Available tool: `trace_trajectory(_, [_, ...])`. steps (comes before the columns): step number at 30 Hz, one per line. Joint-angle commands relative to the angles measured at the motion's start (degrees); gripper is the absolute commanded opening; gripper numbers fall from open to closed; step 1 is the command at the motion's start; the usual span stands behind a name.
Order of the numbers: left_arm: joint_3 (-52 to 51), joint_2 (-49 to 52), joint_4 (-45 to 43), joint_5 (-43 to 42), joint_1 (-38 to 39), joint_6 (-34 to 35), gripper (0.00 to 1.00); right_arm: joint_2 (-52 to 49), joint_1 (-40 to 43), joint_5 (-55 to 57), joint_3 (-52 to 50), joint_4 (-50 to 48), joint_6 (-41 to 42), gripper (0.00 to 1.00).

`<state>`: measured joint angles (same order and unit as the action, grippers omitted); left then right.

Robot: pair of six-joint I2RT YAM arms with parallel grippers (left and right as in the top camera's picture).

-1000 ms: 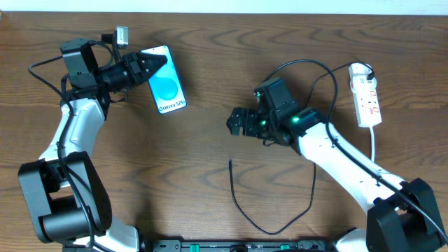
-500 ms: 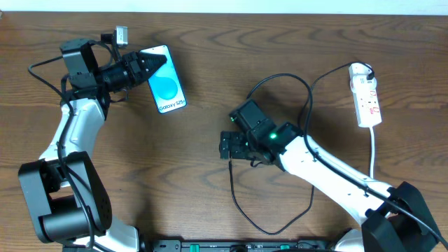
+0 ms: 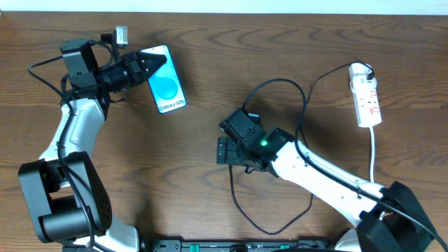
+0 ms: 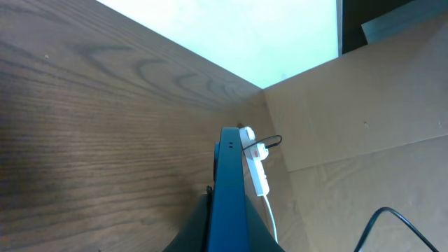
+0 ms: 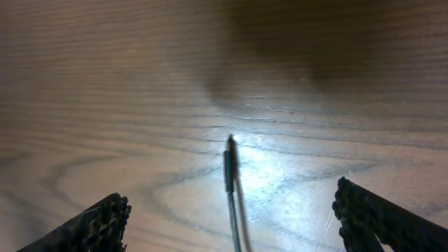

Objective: Plug charger to phone and switch on socket
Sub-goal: 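Move the right gripper down over the black USB-C cable plug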

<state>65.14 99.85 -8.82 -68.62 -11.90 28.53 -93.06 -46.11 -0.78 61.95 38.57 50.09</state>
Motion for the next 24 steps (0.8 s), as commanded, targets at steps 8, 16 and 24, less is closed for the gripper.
trace_trajectory(8, [-0.5,-1.4,-0.3,-1.0,-0.3,0.7,0.07,-7.5,-1.7,1.5,0.9,-0.2,1.6,0.88])
trace_trajectory(16, [-0.5,-1.4,-0.3,-1.0,-0.3,0.7,0.07,-9.9,-3.5,3.0,0.9,-0.2,1.8,0.75])
trace_trajectory(24, [-0.5,-1.4,-0.3,-1.0,-0.3,0.7,0.07,-12.1,-3.8,2.0,0.9,-0.1,1.8,0.71])
